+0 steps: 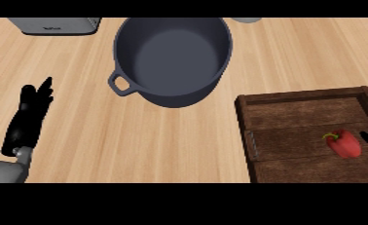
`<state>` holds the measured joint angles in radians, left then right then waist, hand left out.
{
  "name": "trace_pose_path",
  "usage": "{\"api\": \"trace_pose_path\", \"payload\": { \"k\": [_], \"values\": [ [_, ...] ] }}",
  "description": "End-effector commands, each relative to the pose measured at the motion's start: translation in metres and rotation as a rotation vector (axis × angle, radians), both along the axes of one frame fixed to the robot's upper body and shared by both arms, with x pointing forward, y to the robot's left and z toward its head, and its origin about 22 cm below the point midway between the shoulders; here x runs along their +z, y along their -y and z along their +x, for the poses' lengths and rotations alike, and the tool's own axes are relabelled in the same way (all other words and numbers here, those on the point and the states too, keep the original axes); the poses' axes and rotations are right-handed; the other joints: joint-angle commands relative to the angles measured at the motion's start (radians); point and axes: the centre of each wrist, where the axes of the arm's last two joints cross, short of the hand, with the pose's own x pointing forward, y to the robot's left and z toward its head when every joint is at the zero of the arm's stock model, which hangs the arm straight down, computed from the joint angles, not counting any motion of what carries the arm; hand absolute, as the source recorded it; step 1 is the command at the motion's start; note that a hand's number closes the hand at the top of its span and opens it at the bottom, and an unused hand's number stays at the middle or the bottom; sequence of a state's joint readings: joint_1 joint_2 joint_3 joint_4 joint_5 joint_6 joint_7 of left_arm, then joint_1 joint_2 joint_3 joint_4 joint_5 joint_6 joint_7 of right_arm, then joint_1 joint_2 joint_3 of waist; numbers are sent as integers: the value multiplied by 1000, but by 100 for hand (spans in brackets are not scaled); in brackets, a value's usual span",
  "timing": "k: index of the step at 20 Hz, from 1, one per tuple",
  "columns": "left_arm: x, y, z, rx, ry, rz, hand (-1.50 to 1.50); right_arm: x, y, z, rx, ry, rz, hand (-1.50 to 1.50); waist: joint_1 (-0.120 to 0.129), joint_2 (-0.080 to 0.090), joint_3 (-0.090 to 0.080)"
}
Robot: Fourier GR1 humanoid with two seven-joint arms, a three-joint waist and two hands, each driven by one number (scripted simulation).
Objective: Pick the bell pepper from the tray and place it in the pot
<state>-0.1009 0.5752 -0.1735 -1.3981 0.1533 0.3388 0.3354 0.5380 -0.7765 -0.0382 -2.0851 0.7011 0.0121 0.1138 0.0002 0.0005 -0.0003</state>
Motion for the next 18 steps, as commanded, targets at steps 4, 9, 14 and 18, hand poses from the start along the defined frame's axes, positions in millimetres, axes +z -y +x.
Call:
{"api": "trace_pose_path", "payload": {
  "k": [4,9,14,18],
  "values": [
    [-13,-8,-3,3,-3,10,0,-24,17,35,-30,-27,-21,-150,3,0,0],
    [-3,-14,-5,-3,-8,15,0,-47,-4,49,-18,-15,-19,-150,2,0,0],
    [6,4,14,4,-9,-4,0,-35,-5,46,-15,-4,-42,-150,-5,-1,0],
    [15,2,0,2,-3,5,0,-60,-9,71,-64,-28,-58,-150,4,-1,1]
  ]
}}
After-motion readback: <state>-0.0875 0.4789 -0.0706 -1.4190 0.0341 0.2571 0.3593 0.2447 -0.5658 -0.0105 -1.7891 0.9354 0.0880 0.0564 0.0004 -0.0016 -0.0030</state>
